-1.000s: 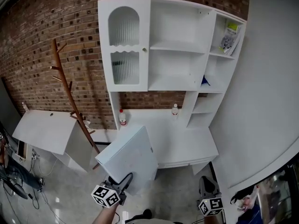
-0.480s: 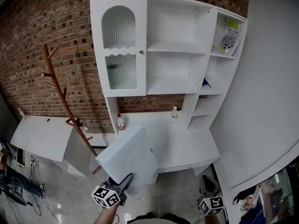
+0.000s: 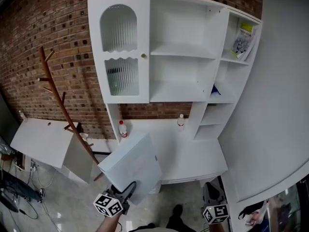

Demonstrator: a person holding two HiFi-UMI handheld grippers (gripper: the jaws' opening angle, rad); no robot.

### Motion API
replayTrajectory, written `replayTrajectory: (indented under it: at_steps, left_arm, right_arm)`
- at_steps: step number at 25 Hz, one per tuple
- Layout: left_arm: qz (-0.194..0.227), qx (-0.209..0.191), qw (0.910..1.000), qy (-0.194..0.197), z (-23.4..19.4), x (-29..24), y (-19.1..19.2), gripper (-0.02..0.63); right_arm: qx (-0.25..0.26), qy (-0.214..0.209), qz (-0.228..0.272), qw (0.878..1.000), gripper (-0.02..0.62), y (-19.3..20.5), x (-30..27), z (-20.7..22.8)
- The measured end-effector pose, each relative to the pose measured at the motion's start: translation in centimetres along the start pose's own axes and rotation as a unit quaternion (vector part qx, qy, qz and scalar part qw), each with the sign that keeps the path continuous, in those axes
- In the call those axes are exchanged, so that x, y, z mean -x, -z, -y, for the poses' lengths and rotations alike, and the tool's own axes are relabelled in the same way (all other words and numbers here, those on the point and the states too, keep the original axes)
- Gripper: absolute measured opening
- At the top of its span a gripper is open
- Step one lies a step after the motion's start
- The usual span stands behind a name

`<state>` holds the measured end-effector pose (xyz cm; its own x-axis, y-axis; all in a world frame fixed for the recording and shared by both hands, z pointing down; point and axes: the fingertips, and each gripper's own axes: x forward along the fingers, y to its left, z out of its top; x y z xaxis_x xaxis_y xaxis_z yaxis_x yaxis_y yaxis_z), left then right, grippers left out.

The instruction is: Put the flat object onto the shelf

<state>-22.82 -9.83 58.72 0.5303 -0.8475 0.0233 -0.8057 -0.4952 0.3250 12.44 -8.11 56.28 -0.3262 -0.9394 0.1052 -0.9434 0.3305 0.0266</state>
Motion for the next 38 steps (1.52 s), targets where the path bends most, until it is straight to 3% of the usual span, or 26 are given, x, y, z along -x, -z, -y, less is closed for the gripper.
replayTrajectory:
  at_steps: [14,25,38]
  left_arm:
    - [0.026,0.015,0.9985,-0.046,1.4,-9.2,-1.7,0.276]
    - [0.042,-0.005,0.9969,-0.066,3.6,-16.2,-4.1,0.276]
    - [0.078,0.021,0.9927,-0.089,5.5,-22.1,-6.7,0.278]
  right_arm:
    - [0.005,-0.058,0.005,0.998,0.034,-1.9,-9.1,8.6]
    - [0.004,-0.111,0.01,0.994,0.034,-3.3,-14.7,13.4]
    - [0.001,-0.166,0.015,0.986,0.034,-3.7,-19.5,17.2]
